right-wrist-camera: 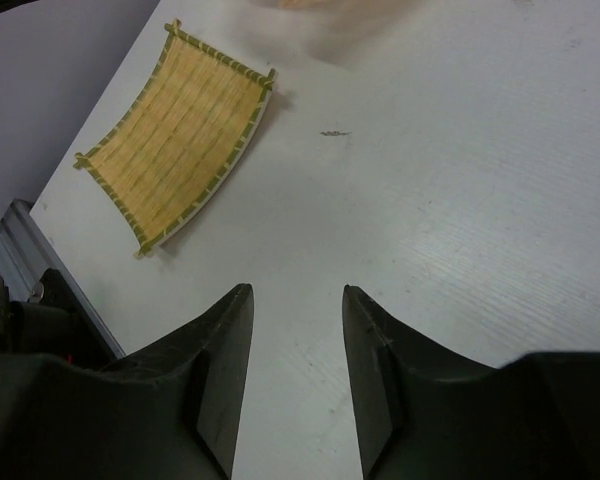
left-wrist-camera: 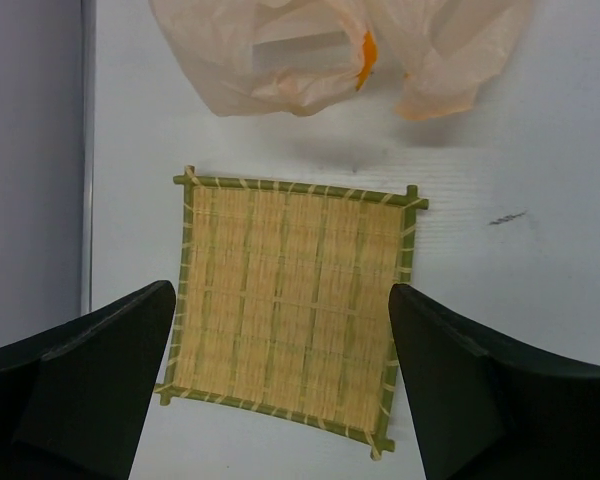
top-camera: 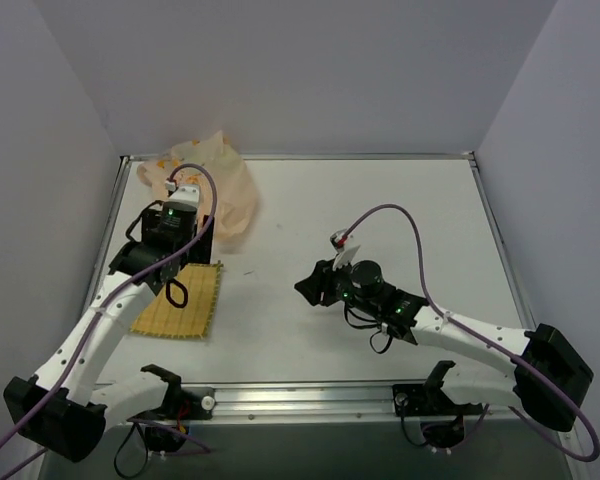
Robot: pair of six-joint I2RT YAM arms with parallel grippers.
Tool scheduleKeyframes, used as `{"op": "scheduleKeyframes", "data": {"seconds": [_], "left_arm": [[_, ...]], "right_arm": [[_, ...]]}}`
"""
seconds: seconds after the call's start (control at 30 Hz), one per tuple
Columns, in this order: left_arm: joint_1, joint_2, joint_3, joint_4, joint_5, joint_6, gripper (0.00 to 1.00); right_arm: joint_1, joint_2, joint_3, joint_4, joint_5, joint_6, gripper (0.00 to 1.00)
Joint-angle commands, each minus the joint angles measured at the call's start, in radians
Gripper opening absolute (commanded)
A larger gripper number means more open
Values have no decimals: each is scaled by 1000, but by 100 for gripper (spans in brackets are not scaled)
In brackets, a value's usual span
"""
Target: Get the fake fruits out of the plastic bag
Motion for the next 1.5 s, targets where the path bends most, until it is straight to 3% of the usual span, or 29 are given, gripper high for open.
{"op": "scheduleKeyframes", "data": {"seconds": [0.0, 0.33, 0.5, 0.8, 0.83, 0.97, 1.0, 1.1, 1.23, 1.3, 1.33, 1.37, 1.47], "left_arm": [[13, 61, 67, 21, -78, 54, 87], [74, 264, 133, 202, -39, 133, 87], [79, 376, 181, 243, -70, 238, 88], [120, 575, 280, 249, 19, 242, 86], [120, 609, 306, 240, 18, 248, 84], [120, 658, 331, 231, -60, 249, 53], [120, 661, 325, 251, -85, 251, 36], [122, 647, 290, 277, -163, 252, 3], [125, 583, 265, 275, -156, 202, 2], [142, 540, 262, 260, -69, 135, 2], [162, 493, 259, 262, 46, 81, 3], [168, 470, 253, 263, 91, 56, 2], [173, 388, 236, 255, 201, -28, 2]], "right_arm": [[38, 28, 51, 94, 63, -21, 39], [106, 98, 90, 70, 72, -63, 46], [117, 106, 96, 65, 87, -75, 47], [124, 135, 113, 57, 76, -84, 49], [126, 137, 116, 56, 73, -84, 49], [129, 137, 128, 42, 82, -87, 55], [129, 134, 129, 39, 79, -92, 57], [129, 132, 148, 10, 72, -107, 60], [129, 141, 172, -7, 95, -110, 63], [129, 164, 214, -28, 101, -113, 67], [130, 176, 237, -65, 136, -116, 69], [130, 190, 263, -88, 150, -121, 76], [140, 259, 375, -154, 199, -153, 84]]}}
